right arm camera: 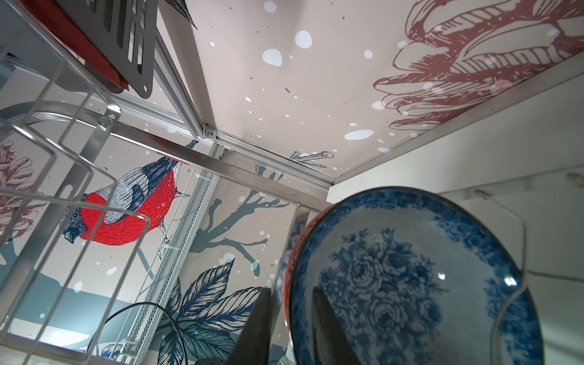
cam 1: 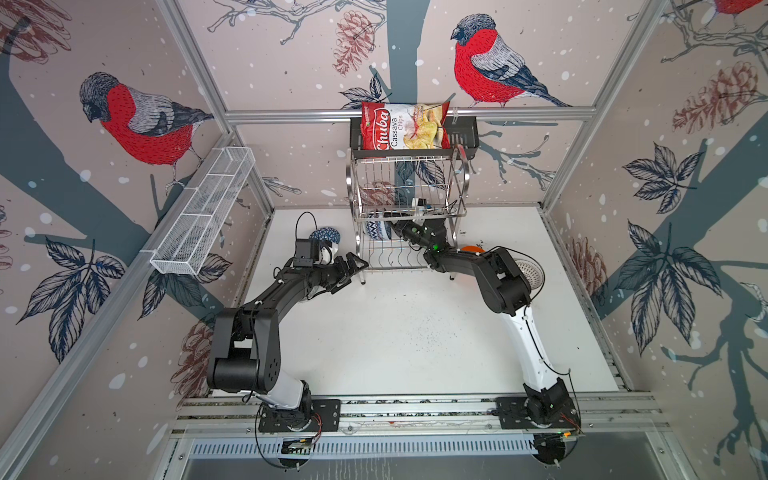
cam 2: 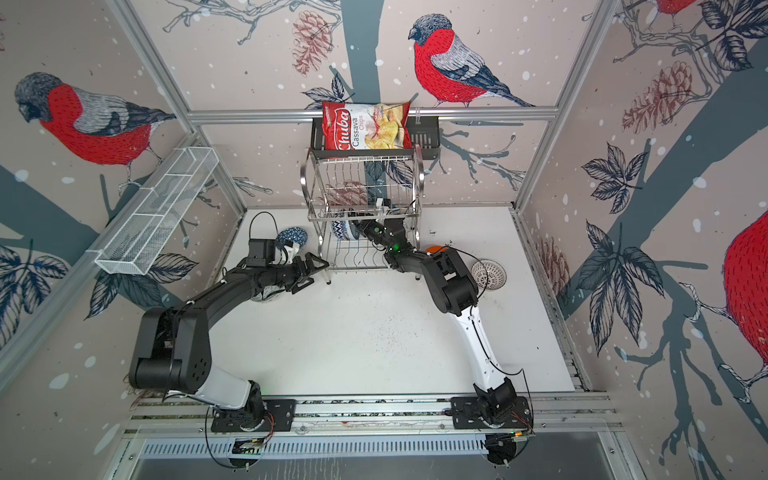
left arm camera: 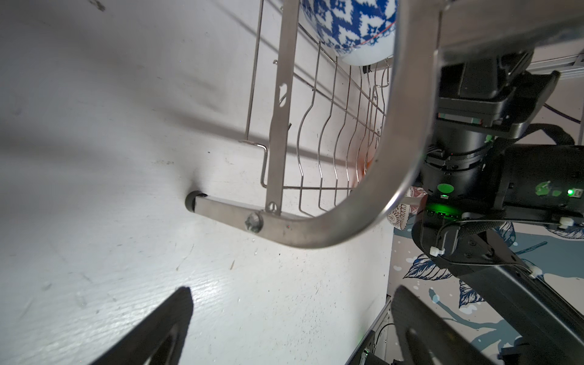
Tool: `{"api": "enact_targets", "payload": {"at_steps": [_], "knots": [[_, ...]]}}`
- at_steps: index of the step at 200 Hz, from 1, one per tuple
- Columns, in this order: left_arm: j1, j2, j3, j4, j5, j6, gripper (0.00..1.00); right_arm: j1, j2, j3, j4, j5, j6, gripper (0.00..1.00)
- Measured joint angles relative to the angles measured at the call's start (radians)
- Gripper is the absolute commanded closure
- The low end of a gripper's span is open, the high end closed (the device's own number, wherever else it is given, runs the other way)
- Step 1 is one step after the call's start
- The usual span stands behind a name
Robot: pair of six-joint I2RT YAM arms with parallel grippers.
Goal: Load the bowls into the dish rack
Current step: 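Open the right gripper and withdraw it from the rack toward the orange bowl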
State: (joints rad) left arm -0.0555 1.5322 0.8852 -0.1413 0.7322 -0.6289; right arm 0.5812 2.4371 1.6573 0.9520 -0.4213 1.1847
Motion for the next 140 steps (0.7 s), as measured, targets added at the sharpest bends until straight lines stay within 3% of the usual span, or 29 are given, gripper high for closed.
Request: {"api": "enact_targets", "payload": {"at_steps": [140], "knots": [[0.001, -0.109, -0.061, -0.005, -0.004, 0.0, 0.02, 0.025, -0.227, -0.389, 0.151, 0.064, 0.052, 0.63]]}}
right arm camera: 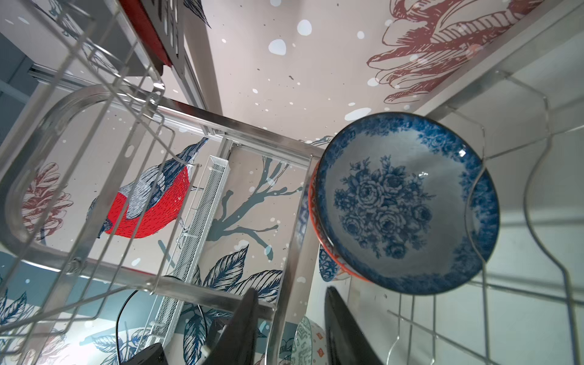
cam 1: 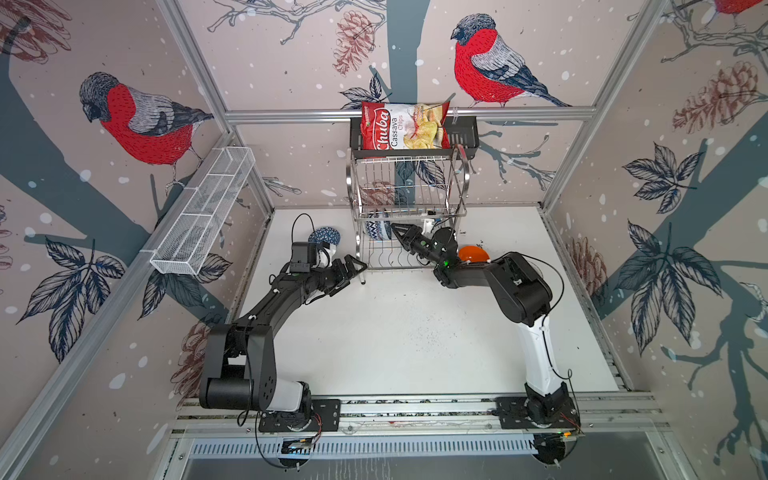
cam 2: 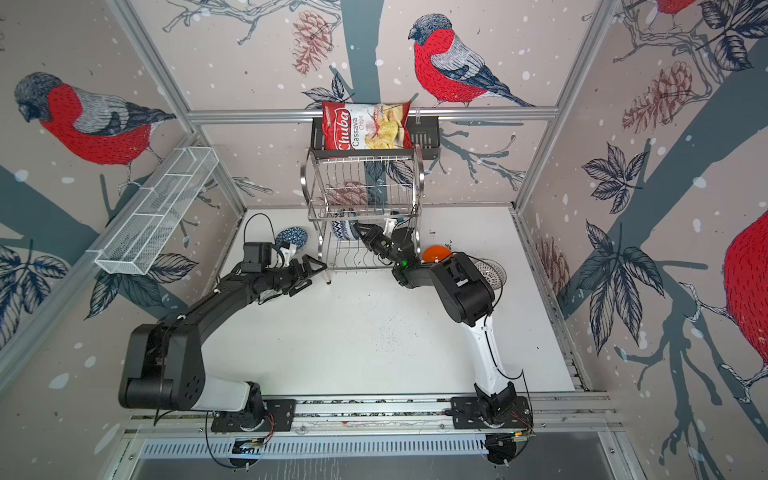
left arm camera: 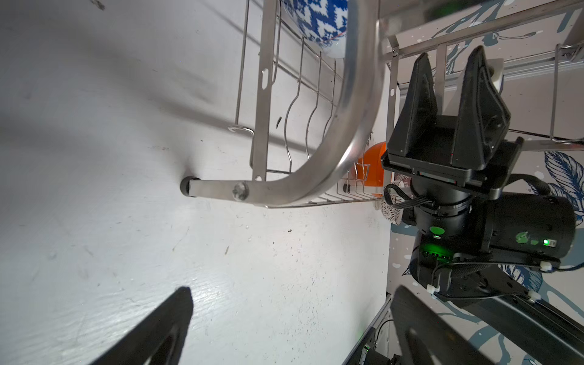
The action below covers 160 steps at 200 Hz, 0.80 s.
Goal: Load the bowls into the dish rack
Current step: 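Open the right gripper and withdraw it from the rack toward the orange bowl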
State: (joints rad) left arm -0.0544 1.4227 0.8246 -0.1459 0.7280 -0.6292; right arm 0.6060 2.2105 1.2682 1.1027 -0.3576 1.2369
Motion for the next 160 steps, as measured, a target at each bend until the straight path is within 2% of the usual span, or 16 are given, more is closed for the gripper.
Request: {"api": "enact_targets", "payload": {"at_steps": [160], "knots": [[-0.003, -0.181, -0.119, 0.004, -0.038, -0.072, 0.02, 0.021, -0.196, -0.29, 0.076, 0.003, 0.026, 0.57]]}}
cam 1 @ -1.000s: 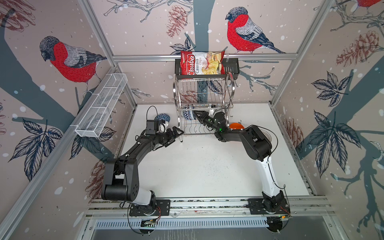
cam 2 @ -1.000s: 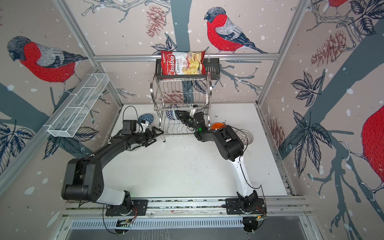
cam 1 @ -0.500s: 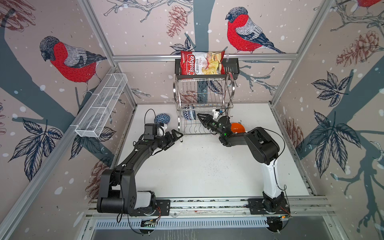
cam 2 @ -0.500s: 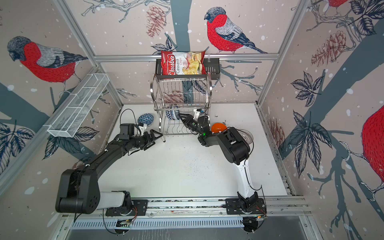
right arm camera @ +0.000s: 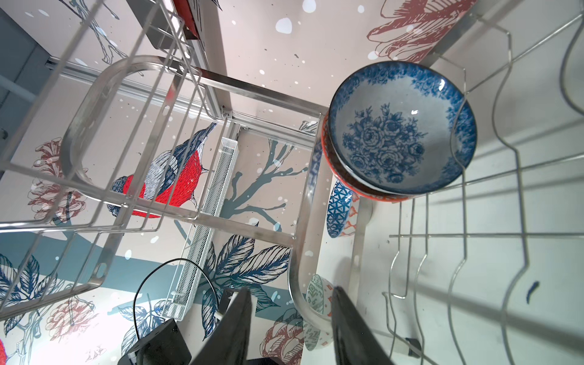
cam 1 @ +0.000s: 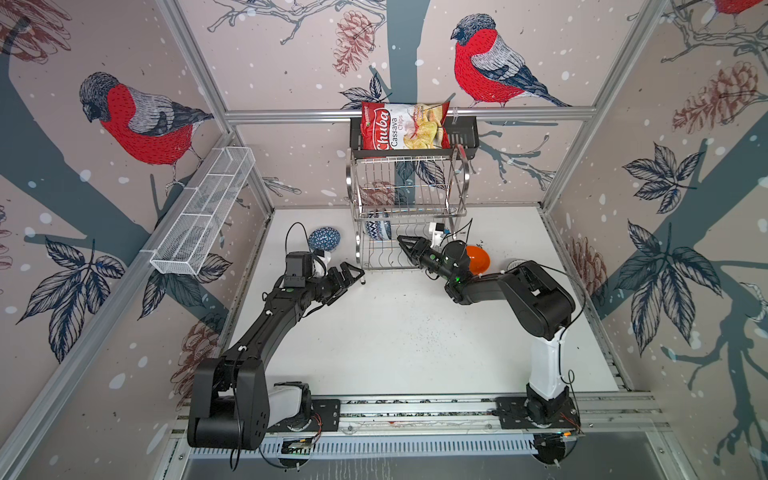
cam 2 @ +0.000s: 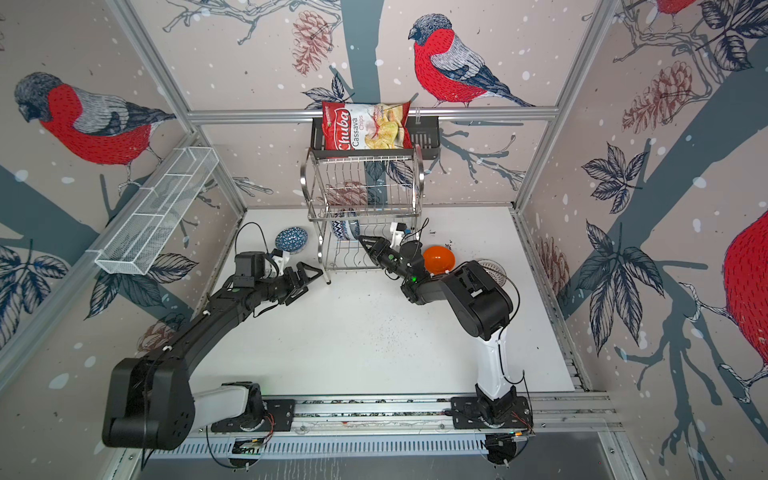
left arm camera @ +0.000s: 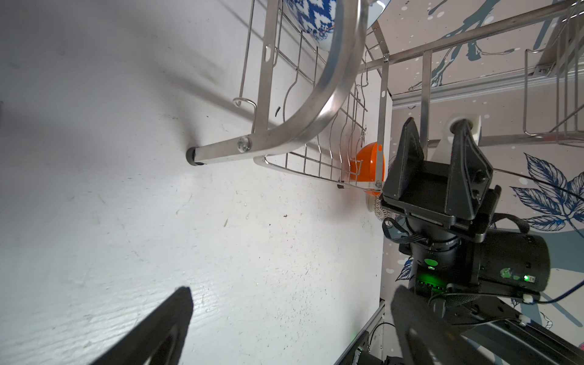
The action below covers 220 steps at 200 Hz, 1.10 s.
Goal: Load the bowls into the dish rack
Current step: 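Open the right gripper and withdraw it from the rack toward the orange bowl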
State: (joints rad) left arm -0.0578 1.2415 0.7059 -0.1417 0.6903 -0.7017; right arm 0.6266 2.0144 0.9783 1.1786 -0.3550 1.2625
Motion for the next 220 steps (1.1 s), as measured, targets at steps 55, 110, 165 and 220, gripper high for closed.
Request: {"api": "enact_targets", "payload": {"at_steps": [55, 110, 165, 220], "knots": [[-0.103, -0.08, 0.034, -0.048, -0.103, 0.011, 0.02, -0.02, -0.113, -0.115, -0.031, -0.014, -0.018, 0.49], [-0.229, -0.132, 0.026, -0.05, -0.194, -0.037, 0.02, -0.073, -0.369, -0.17, -0.372, 0.02, -0.212, 0.24], [-0.406, -0.067, 0.035, -0.013, -0.283, -0.107, 0.02, -0.154, -0.515, -0.162, -0.827, 0.102, -0.401, 0.0], [-0.537, 0.091, 0.145, 0.051, -0.335, -0.132, 0.02, -0.297, -0.646, -0.251, -1.025, 0.2, -0.449, 0.0]]}}
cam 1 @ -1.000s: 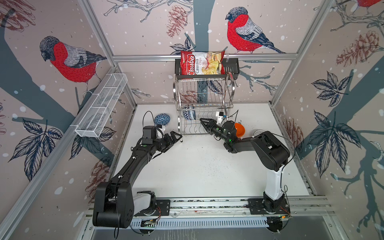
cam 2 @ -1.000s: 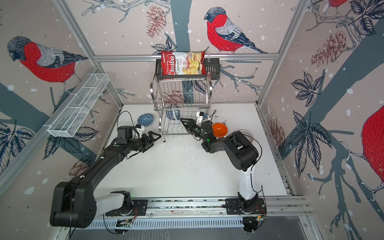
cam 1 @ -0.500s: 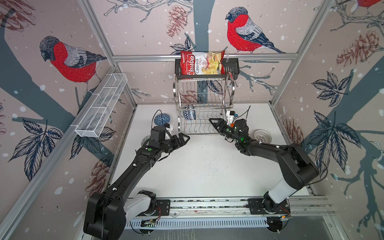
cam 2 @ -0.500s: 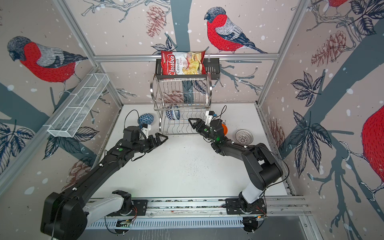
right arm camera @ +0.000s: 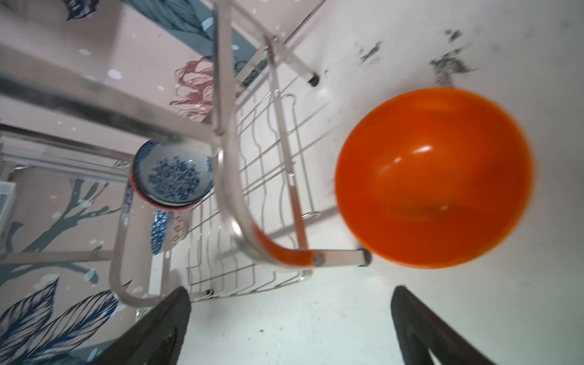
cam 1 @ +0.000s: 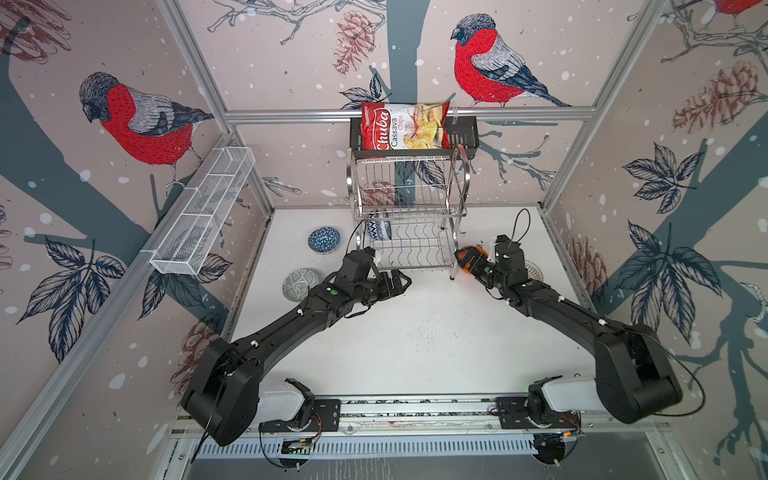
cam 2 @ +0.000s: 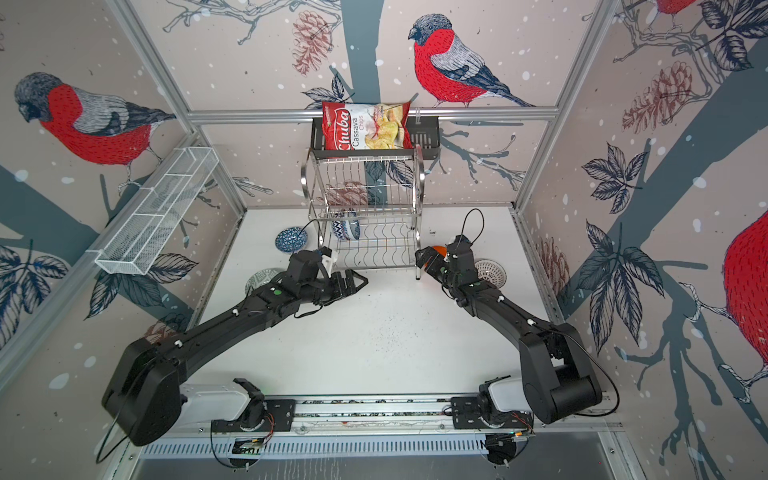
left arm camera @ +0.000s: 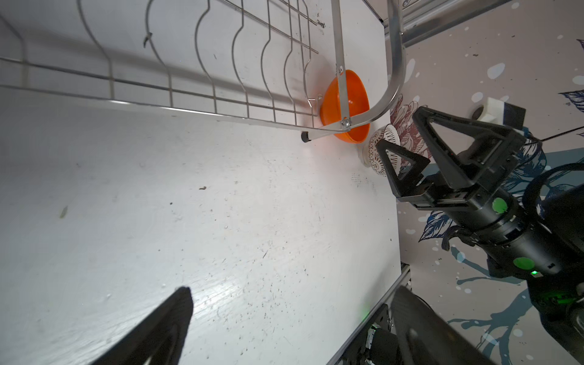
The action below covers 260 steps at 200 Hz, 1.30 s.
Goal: Load the bowls into the dish rack
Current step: 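Open the right gripper and withdraw it from the rack toward the orange bowl, then lower the right gripper onto the orange bowl rim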
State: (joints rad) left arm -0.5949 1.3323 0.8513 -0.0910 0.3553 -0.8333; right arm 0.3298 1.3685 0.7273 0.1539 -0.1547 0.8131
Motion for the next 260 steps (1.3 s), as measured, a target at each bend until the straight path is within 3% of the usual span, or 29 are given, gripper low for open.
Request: {"api": "enact_targets", "payload": {"at_steps": [40, 78, 134, 168, 227, 260], "knots": [[-0.045, 0.072, 0.059, 0.02, -0.017, -0.001, 0.02, -0.12, 0.013, 0.01, -0.071, 0.003, -0.024, 0.0], [-0.073, 0.09, 0.064, 0.027, -0.016, -0.005, 0.02, -0.181, 0.123, 0.083, -0.125, -0.005, -0.024, 0.02], [-0.089, 0.095, 0.069, 0.026, -0.015, -0.007, 0.02, -0.191, 0.272, 0.194, -0.159, -0.006, -0.021, 0.27], [-0.09, 0.09, 0.071, 0.025, -0.016, -0.007, 0.02, -0.185, 0.346, 0.256, -0.2, 0.002, -0.025, 0.5], [-0.09, 0.082, 0.084, 0.004, -0.017, -0.004, 0.02, -0.18, 0.39, 0.259, -0.266, 0.023, -0.051, 0.7], [-0.09, 0.09, 0.111, -0.006, -0.017, 0.004, 0.02, -0.179, 0.372, 0.224, -0.273, 0.027, -0.052, 0.75]]}}
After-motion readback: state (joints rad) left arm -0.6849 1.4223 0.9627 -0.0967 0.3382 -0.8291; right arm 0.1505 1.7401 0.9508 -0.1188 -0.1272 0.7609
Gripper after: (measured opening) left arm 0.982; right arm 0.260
